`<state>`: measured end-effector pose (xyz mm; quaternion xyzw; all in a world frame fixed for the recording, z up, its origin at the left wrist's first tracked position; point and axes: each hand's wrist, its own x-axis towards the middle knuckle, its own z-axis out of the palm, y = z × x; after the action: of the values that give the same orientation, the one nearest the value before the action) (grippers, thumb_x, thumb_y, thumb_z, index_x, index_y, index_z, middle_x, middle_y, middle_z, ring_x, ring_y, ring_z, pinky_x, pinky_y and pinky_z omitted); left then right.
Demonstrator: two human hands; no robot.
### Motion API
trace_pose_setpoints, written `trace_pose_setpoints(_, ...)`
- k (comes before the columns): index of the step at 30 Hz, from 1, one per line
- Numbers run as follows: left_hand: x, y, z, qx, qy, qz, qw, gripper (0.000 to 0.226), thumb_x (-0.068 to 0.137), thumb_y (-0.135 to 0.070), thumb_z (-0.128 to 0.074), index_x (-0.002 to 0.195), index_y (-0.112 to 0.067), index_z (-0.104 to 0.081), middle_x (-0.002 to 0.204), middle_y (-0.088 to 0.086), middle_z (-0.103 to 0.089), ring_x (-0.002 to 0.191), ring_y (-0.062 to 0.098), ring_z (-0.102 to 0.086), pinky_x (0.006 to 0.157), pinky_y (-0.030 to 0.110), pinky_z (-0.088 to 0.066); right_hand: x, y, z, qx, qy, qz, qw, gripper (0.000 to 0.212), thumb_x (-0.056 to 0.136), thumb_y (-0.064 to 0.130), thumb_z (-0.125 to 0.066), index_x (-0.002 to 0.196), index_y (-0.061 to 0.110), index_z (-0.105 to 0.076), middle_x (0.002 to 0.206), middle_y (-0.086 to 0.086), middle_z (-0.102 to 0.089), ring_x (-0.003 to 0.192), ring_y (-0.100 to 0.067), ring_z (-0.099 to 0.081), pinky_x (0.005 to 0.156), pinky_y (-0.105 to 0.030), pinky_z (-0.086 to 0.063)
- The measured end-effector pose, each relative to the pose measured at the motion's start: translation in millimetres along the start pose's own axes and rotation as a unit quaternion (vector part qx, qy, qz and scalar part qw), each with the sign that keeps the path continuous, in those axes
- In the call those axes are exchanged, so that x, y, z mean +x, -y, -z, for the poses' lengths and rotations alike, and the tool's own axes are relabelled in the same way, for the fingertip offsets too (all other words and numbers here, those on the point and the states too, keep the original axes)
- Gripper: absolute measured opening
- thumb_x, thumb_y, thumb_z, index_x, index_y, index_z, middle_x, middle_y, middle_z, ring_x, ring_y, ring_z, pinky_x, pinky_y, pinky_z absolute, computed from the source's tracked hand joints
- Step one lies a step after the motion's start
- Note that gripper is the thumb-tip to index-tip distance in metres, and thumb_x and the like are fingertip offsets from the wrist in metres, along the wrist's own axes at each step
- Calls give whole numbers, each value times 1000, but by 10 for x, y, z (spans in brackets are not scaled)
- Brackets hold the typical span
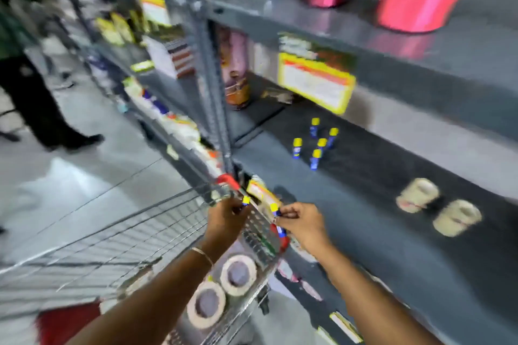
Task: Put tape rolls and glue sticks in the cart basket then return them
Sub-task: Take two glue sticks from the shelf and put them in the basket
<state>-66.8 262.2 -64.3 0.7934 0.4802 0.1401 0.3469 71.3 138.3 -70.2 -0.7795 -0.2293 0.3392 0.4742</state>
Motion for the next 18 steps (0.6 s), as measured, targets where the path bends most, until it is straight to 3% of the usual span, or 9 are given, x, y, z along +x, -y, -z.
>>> trace_pose_setpoints(2, 34, 557, 192, -7, -15, 79, 997, 37, 84, -41, -65, 66, -9, -70, 64, 8, -73, 69, 22, -70, 58, 30, -42, 221, -13, -548, -38, 54, 19, 998, 16, 61, 20, -86, 67, 20, -71, 69, -3, -74, 64, -17, -64, 70, -49, -56)
trace_pose_setpoints(4, 36, 1071, 278, -24, -20, 149, 988, 34, 84, -35, -68, 65, -8, -73, 63, 10, -73, 65, 18, -68, 56, 26, -37, 445, -99, -1070, -86, 94, 40, 991, 16, 59, 30, -85, 66, 24, -72, 71, -6, -76, 64, -16, -65, 66, -41, -56)
trace_pose_setpoints(7, 38, 1708, 237, -27, 9, 224, 974, 36, 84, -31, -68, 58, -6, -69, 57, 17, -65, 59, 18, -63, 49, 23, -26, 684, -231, -1647, -130, 146, 41, 980, 12, 66, 10, -84, 66, 12, -72, 64, -8, -72, 54, -5, -59, 62, -35, -53)
trace_pose_setpoints(10, 132, 2340, 4, -46, 41, 281, 958, 34, 82, -28, -70, 58, -4, -68, 63, 24, -67, 61, 24, -66, 50, 24, -28, 994, -569, -2204, -207, 193, 10, 959, 24, 67, 6, -84, 59, 18, -65, 51, 10, -59, 40, 7, -50, 53, -21, -41)
trace_pose_setpoints(14, 280, 2808, -385, -28, 60, 321, 945, 38, 79, -35, -70, 69, 2, -69, 71, 27, -66, 72, 32, -68, 59, 37, -39, 1313, -1221, -2707, -289, 211, -41, 933, 34, 62, 8, -82, 52, 14, -50, 48, 5, -49, 48, -11, -42, 49, -30, -42)
trace_pose_setpoints(16, 376, 2942, -569, -20, 82, 330, 940, 41, 80, -37, -69, 72, 3, -70, 71, 26, -65, 72, 32, -66, 60, 36, -41, 1382, -1449, -2840, -317, 213, -60, 922, 40, 65, 7, -79, 49, 15, -43, 52, 2, -46, 53, -16, -41, 50, -28, -32)
trace_pose_setpoints(18, 459, 3057, -748, -24, 95, 346, 933, 40, 79, -37, -71, 68, 1, -67, 78, 25, -68, 79, 33, -66, 63, 36, -45, 1418, -1601, -2947, -340, 226, -67, 910, 38, 71, 10, -79, 51, 16, -46, 61, -4, -53, 60, -18, -47, 56, -25, -34)
